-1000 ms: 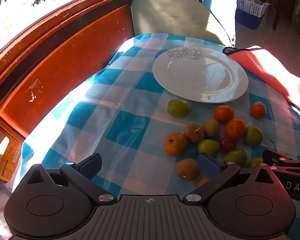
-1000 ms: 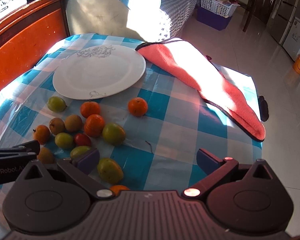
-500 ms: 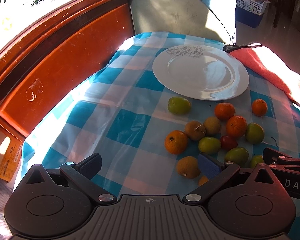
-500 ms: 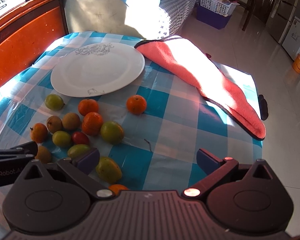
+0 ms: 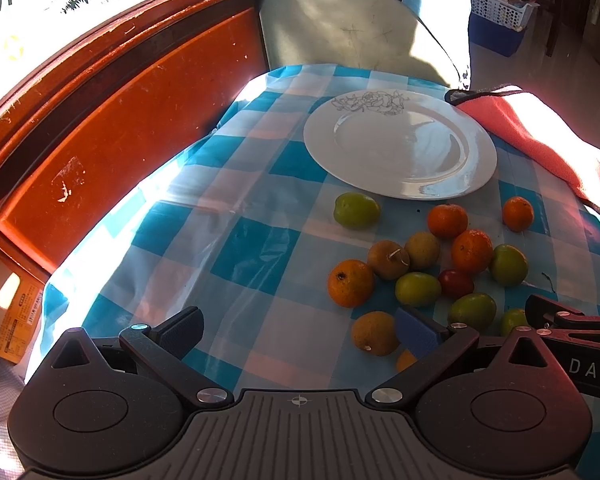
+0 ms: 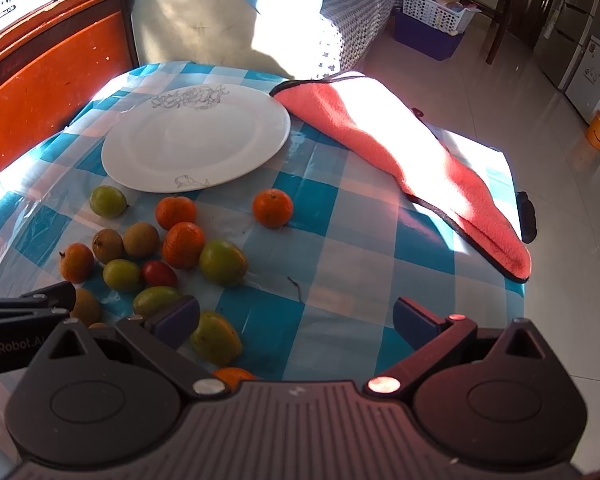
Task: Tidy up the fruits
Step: 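Move both tools toward the scattered fruit pile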
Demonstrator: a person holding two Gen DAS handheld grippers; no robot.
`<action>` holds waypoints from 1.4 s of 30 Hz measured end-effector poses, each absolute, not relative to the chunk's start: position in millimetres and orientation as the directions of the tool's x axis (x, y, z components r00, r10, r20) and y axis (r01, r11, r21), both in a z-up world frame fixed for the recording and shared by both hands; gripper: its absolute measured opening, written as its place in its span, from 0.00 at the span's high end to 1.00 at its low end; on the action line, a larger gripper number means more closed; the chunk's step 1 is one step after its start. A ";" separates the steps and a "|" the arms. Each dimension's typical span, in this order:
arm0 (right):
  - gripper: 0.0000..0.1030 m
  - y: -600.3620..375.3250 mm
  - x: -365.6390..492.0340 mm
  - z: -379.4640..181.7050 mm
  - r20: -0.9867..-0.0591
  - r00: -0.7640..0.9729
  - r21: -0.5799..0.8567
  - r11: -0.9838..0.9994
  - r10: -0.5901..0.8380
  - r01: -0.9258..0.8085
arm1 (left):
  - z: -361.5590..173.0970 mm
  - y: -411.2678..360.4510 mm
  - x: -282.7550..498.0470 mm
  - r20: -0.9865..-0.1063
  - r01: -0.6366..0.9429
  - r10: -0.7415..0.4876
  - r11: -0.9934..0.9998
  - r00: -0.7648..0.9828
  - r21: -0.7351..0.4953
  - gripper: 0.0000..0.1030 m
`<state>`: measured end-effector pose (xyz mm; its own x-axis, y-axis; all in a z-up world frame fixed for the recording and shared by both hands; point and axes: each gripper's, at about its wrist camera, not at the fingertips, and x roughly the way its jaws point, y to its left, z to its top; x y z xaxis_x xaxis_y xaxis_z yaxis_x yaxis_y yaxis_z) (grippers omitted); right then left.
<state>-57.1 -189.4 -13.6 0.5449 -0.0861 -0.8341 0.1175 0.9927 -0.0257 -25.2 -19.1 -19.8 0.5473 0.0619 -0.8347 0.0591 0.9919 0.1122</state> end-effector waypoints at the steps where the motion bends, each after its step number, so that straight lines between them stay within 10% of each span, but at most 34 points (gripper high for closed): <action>1: 0.01 -189.4 -57.1 -13.6 -0.834 0.545 -0.026 0.993 -0.086 0.118 | -19.8 -19.2 -25.3 -0.835 0.059 0.062 0.992 0.547 0.112 0.01; 42: 0.01 -213.2 -63.7 0.0 -0.799 0.601 0.072 0.995 0.018 0.065 | -11.5 3.1 -23.2 -0.813 0.054 -0.006 0.998 0.582 0.032 0.01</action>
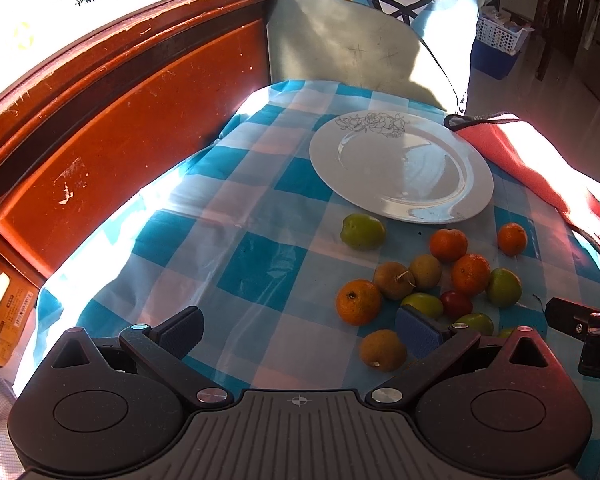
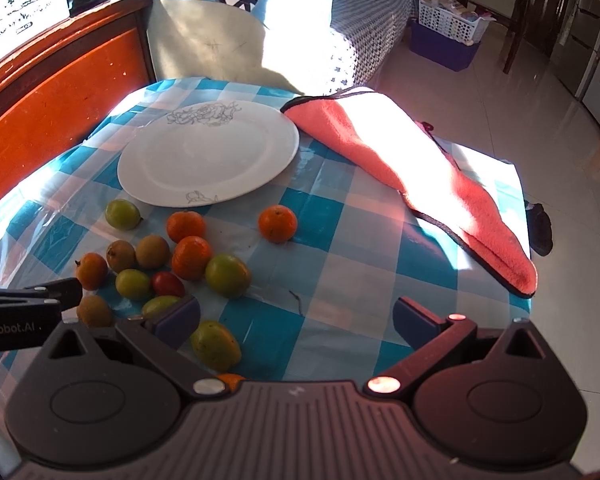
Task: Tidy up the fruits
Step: 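Move both tools toward the scattered fruit pile, then grasp a brown round fruit with the left tool while the right tool grasps an orange tangerine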
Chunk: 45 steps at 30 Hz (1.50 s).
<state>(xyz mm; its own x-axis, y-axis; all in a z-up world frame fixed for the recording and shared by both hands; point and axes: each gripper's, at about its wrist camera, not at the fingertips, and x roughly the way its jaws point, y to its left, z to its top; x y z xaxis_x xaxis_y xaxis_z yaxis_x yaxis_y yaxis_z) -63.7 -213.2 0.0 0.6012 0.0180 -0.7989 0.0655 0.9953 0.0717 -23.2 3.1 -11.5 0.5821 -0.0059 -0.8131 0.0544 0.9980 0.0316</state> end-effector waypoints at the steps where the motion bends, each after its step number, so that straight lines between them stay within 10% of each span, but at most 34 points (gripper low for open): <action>1: 0.01 -218.6 -65.1 1.9 -0.793 0.608 0.090 0.994 0.030 0.068 | -9.9 8.4 -22.5 -0.809 0.047 -0.008 0.999 0.587 0.024 0.01; 33: 0.33 -232.4 -99.9 -19.5 -0.836 0.502 0.191 0.975 0.223 -0.115 | -34.5 -28.7 -60.4 -0.803 0.354 -0.290 0.929 0.521 -0.106 0.15; 45: 0.33 -219.7 -100.3 -25.8 -0.848 0.461 0.206 0.964 0.262 -0.170 | -43.3 -34.0 -56.1 -0.814 0.363 -0.324 0.919 0.482 -0.151 0.49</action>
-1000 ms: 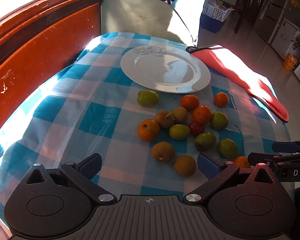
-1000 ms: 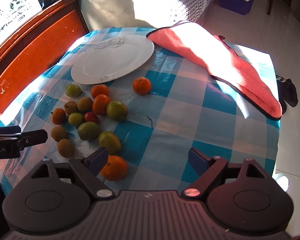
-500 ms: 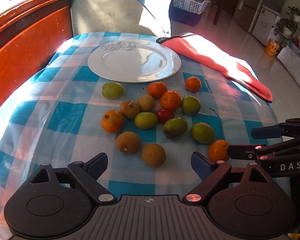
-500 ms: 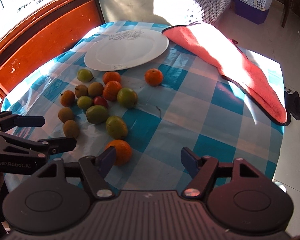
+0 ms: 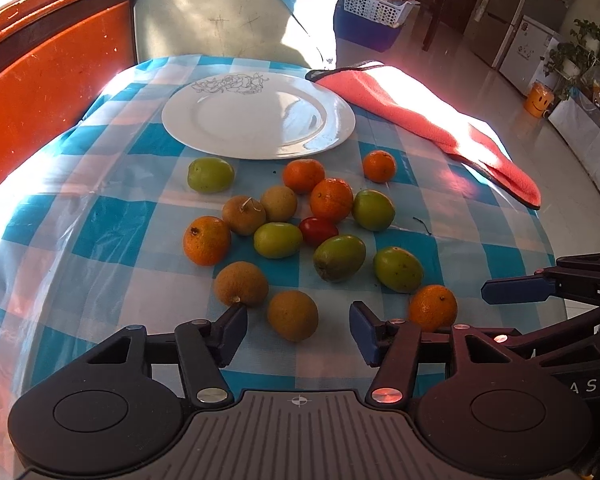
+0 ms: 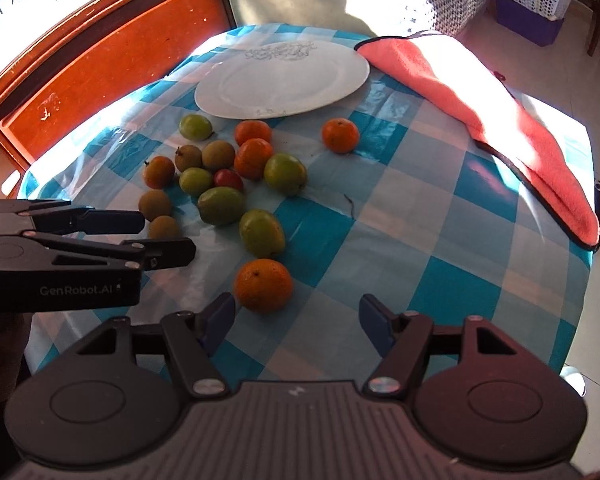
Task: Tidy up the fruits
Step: 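Grasp a brown round fruit with the left tool while the right tool grasps an orange tangerine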
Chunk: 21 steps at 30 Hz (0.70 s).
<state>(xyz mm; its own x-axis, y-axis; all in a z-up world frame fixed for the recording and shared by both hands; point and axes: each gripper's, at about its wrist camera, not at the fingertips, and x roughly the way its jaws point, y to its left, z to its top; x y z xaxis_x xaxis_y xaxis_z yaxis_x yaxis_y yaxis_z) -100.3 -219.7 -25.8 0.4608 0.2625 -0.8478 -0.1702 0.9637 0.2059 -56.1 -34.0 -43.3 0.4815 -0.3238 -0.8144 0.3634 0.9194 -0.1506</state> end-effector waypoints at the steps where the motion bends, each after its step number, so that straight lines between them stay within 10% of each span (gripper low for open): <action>1: 0.33 -218.6 -100.1 -26.5 -0.847 0.460 0.208 0.963 0.266 -0.173 | -43.7 -34.5 -56.5 -0.815 0.367 -0.325 0.918 0.479 -0.150 0.52; 13: 0.48 -211.4 -95.3 -32.5 -0.840 0.463 0.213 0.957 0.282 -0.196 | -47.4 -40.9 -57.1 -0.818 0.374 -0.313 0.918 0.482 -0.131 0.55; 21: 0.67 -209.9 -93.6 -32.9 -0.827 0.477 0.226 0.953 0.297 -0.203 | -47.0 -37.3 -56.1 -0.813 0.368 -0.323 0.919 0.485 -0.146 0.75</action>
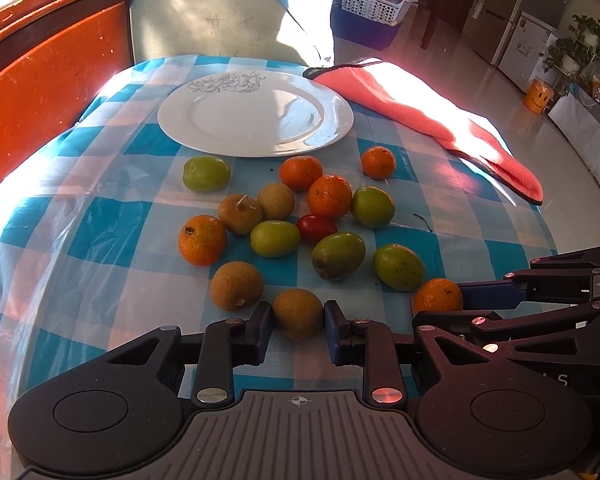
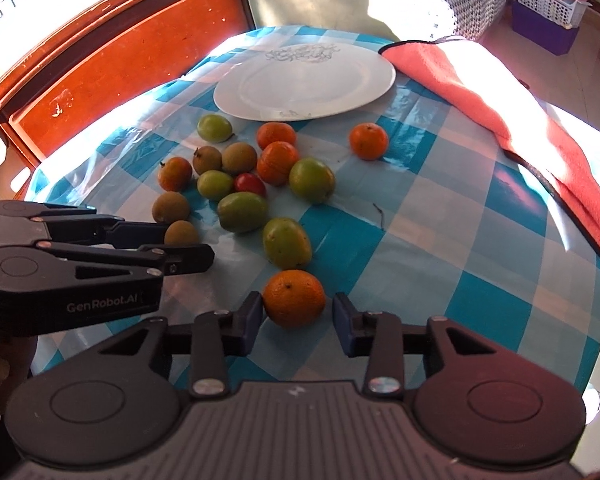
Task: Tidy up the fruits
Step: 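Grasp a brown round fruit with the left tool while the right tool grasps an orange tangerine, then carry both fruits over the white plate and open both tools to release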
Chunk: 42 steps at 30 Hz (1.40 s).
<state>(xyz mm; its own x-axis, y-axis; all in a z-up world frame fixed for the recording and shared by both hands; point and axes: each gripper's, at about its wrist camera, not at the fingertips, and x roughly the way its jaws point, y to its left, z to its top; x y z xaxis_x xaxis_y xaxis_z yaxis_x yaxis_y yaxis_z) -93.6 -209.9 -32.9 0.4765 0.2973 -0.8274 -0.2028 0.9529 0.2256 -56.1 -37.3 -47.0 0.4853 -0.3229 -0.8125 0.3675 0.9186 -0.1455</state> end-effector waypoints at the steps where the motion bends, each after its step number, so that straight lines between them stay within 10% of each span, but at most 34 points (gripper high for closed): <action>1: 0.67 -210.1 -93.5 -32.7 -0.827 0.476 0.227 0.953 0.298 -0.201 | -46.4 -36.4 -56.6 -0.812 0.366 -0.328 0.918 0.482 -0.154 0.76; 42: 0.68 -207.9 42.7 -18.9 -0.728 0.604 0.346 0.934 0.323 -0.082 | -25.0 -31.8 70.1 -0.730 0.316 -0.320 0.937 0.604 -0.148 0.76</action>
